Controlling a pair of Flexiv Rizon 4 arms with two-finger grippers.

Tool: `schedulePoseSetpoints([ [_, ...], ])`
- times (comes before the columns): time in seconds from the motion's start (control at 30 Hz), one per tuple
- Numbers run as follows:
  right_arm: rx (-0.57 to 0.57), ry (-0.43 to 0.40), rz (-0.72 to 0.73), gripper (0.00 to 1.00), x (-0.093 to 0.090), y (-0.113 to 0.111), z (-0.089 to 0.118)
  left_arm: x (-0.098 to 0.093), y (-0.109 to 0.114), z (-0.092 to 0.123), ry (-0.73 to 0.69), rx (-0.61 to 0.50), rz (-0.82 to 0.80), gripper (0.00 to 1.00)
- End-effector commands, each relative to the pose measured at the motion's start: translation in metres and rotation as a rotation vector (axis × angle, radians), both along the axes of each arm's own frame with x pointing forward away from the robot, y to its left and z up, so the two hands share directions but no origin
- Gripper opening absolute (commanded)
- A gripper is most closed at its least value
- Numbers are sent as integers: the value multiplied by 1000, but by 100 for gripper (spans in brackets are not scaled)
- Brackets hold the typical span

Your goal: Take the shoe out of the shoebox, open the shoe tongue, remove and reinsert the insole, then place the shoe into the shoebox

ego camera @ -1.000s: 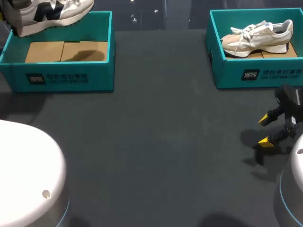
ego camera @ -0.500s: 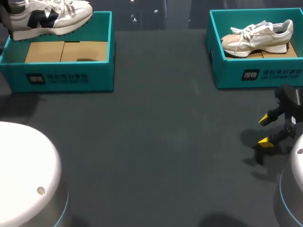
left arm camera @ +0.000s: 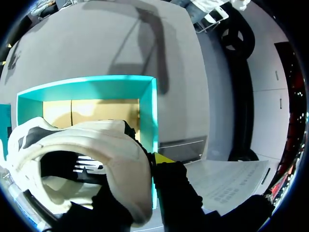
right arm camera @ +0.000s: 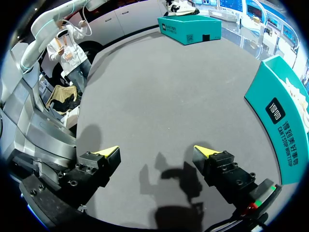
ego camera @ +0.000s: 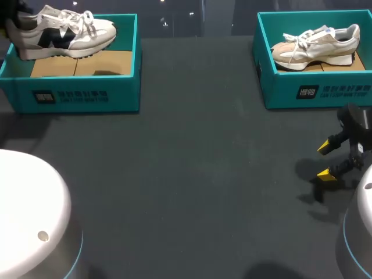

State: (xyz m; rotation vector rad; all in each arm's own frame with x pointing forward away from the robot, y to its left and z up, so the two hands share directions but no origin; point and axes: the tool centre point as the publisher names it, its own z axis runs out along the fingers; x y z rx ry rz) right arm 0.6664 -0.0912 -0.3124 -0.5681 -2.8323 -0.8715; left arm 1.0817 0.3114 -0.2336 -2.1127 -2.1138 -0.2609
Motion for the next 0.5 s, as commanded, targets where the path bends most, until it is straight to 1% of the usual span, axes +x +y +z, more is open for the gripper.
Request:
schedulePoseSetpoints([
  [0.03,-3,-1,-1,100,-1,1,0,0,1,2,-1,-1,-2,0],
  [0.1,-3,-1,-1,100,-1,1,0,0,1,2,-1,-1,-2,0],
  [0.2,-3,-1,-1,100,-1,1,0,3,-5,-17,-11,34,19,0],
  [0.27,-3,-1,-1,100,-1,1,0,3,-6,-27,2,34,23,0],
  [0.5,-3,-1,-1,100,-1,1,0,-4,-12,-54,11,62,9,0],
])
